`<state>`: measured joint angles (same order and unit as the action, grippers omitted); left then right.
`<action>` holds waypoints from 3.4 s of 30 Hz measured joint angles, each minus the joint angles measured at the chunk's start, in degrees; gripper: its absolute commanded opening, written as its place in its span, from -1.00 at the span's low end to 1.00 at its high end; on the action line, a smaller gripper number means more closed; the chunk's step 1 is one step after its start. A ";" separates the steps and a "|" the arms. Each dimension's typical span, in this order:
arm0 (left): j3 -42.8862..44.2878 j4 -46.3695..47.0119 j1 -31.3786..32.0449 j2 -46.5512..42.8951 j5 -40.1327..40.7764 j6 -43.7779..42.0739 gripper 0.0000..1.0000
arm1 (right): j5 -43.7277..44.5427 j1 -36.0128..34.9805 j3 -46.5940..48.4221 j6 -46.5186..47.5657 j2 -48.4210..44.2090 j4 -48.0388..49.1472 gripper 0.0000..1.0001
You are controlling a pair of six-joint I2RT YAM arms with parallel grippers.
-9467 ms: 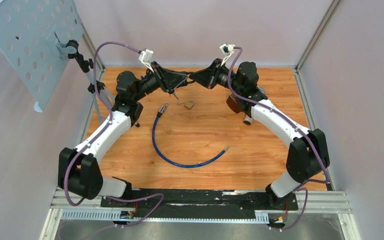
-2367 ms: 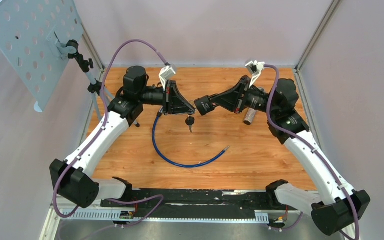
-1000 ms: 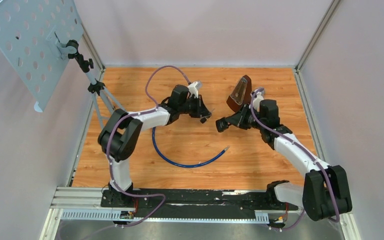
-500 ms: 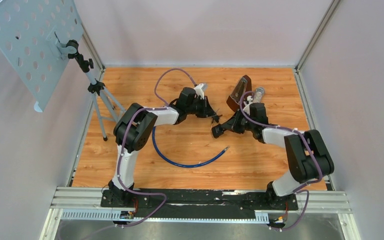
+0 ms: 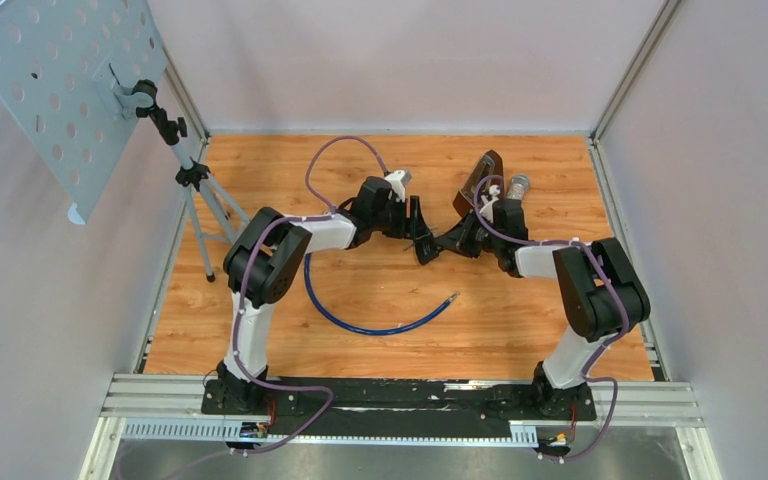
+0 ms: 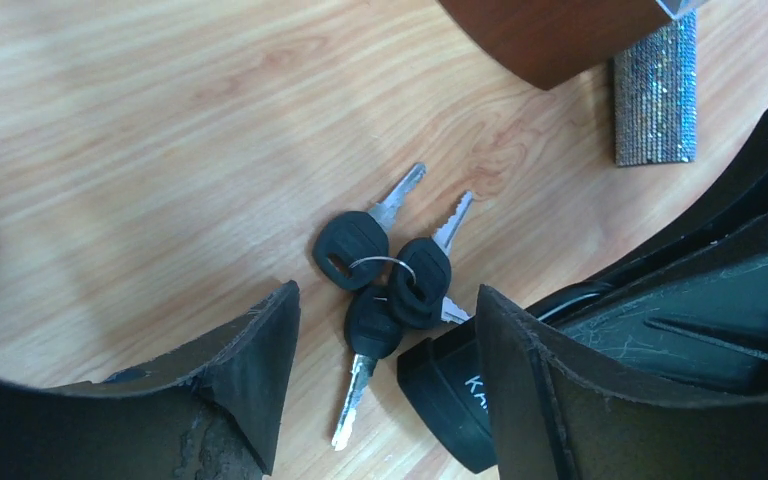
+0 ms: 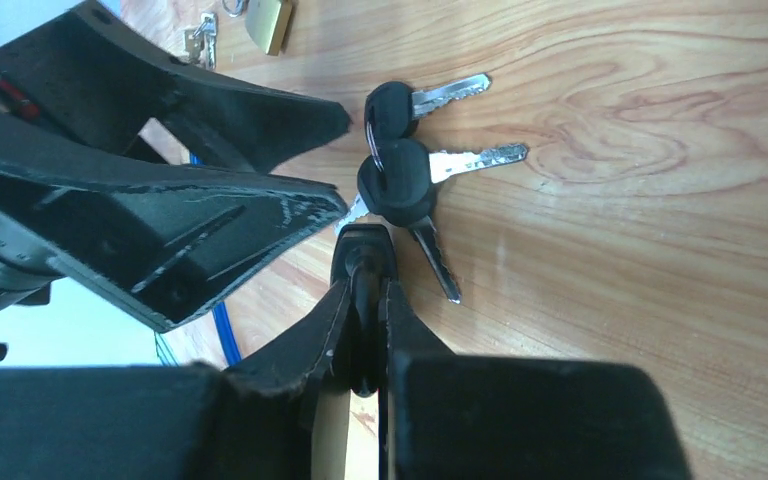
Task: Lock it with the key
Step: Place the key at the center of the board, then pick up the lock from the center of the board.
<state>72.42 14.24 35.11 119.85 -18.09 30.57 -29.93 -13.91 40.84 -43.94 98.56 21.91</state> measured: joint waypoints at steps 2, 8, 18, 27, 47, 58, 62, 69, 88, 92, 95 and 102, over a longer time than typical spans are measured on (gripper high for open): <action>-0.02 -1.27 -0.02 -1.11 1.84 -0.94 0.58 | 0.70 0.02 0.00 -0.09 0.02 -0.02 -0.56; -2.64 -4.00 -0.31 -8.94 9.64 -4.00 0.67 | 7.19 0.31 0.00 1.38 -0.92 -4.48 -0.01; -11.47 -7.76 -0.76 -23.34 24.65 -7.63 0.75 | 20.87 0.50 1.77 3.15 -8.39 -17.40 0.35; -15.85 -16.37 -2.71 -31.47 35.39 -9.66 0.97 | 29.73 -0.13 3.76 2.45 -15.69 -26.25 0.10; -2.99 -36.09 -10.84 -11.98 43.19 -15.04 0.48 | 32.92 -5.20 6.54 -2.80 -13.46 -32.83 0.02; 1.03 -37.59 -18.08 -9.16 29.03 -17.49 0.17 | 33.14 -5.20 6.99 -3.15 -13.25 -32.96 0.02; 2.56 -37.81 -18.12 -7.98 26.64 -18.18 0.01 | 33.16 -5.20 7.32 -3.37 -12.83 -33.07 0.02; 3.93 -38.05 -18.01 -6.88 24.22 -19.30 -0.73 | 32.92 -5.20 7.76 -3.41 -12.39 -33.68 0.02; -2.03 -39.08 -9.53 -24.00 24.06 -27.30 -1.00 | 14.71 -6.47 12.41 -4.42 -12.39 -31.15 0.04; -4.92 -36.85 -8.15 -33.05 20.11 -28.63 -1.00 | 9.01 -8.63 14.38 -7.21 -12.39 -28.28 0.01; -6.25 -35.39 -8.09 -37.92 17.00 -29.27 -1.00 | 6.14 -11.21 16.20 -9.46 -12.39 -25.14 0.01; -6.49 -33.27 -7.69 -43.01 10.93 -30.16 -1.00 | 5.75 -17.03 21.59 -12.35 -12.39 -19.08 -0.03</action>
<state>65.93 -19.03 27.42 76.84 -7.16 0.40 -24.18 -30.94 62.43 -56.29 86.17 2.83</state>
